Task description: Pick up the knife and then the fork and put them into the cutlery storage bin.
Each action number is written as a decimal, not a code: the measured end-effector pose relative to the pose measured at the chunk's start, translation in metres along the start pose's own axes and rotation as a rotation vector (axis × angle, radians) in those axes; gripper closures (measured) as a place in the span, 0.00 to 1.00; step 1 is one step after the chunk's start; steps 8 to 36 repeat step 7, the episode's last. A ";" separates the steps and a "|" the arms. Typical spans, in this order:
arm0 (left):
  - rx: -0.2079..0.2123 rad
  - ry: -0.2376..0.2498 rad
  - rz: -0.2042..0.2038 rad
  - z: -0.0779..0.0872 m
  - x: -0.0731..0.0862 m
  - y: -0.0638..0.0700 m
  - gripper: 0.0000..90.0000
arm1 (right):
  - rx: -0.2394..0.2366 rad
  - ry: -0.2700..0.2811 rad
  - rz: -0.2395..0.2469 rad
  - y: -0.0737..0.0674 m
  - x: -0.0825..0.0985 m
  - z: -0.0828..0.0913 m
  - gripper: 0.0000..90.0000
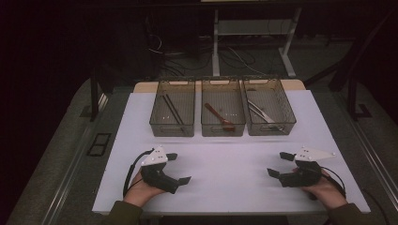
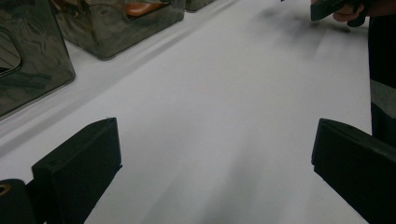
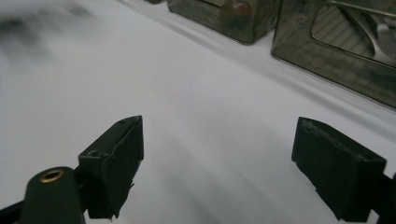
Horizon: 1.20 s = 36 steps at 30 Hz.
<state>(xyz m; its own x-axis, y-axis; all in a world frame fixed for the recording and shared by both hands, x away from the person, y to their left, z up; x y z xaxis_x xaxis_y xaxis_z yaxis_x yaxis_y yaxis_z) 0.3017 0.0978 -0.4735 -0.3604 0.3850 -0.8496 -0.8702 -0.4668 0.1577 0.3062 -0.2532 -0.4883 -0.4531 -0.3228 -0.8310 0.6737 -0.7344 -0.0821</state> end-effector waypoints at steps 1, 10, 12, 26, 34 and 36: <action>0.000 -0.001 0.001 0.000 0.000 0.000 0.00 | 0.004 0.003 -0.010 0.002 0.001 0.001 0.18; 0.001 -0.006 -0.001 -0.001 0.001 0.000 0.01 | 0.008 0.020 -0.010 0.003 -0.002 0.002 0.18; 0.001 -0.006 -0.001 -0.001 0.001 0.000 0.01 | 0.008 0.020 -0.010 0.003 -0.002 0.002 0.18; 0.001 -0.006 -0.001 -0.001 0.001 0.000 0.01 | 0.008 0.020 -0.010 0.003 -0.002 0.002 0.18; 0.001 -0.006 -0.001 -0.001 0.001 0.000 0.01 | 0.008 0.020 -0.010 0.003 -0.002 0.002 0.18; 0.001 -0.006 -0.001 -0.001 0.001 0.000 0.01 | 0.008 0.020 -0.010 0.003 -0.002 0.002 0.18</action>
Point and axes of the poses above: each handheld gripper's, and its own axes: z roughly backward along the jaws, x roughly out of its underside, y roughly to its right, the point moved 8 cm from there along -z, roughly forward along the jaws, and after that the axes turned 2 degrees about x, right-handed, at the moved point
